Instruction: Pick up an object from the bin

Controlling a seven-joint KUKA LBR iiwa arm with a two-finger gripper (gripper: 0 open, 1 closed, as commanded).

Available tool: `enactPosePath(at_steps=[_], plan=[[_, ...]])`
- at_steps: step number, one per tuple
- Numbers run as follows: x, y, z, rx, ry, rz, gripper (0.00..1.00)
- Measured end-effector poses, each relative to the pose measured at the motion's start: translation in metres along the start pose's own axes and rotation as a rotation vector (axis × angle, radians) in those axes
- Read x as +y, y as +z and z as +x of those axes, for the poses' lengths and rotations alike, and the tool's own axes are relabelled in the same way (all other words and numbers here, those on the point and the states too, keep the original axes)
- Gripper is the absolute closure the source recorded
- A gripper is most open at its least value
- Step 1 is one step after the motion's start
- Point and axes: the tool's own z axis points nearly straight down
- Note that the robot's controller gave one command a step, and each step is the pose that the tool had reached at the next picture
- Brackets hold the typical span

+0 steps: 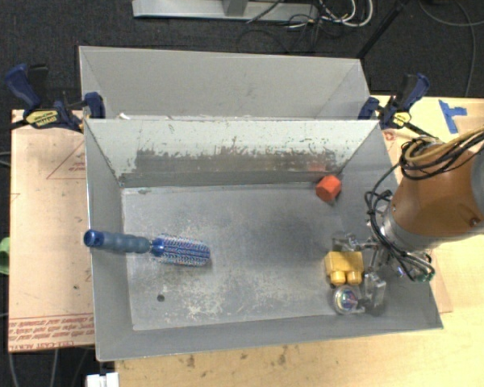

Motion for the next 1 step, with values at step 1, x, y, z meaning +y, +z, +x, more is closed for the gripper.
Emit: enactPosePath(at_steps=[1], plan=[[0.0015, 0.0, -0.0008, -0.001, 0.001, -0.003, 1.0]])
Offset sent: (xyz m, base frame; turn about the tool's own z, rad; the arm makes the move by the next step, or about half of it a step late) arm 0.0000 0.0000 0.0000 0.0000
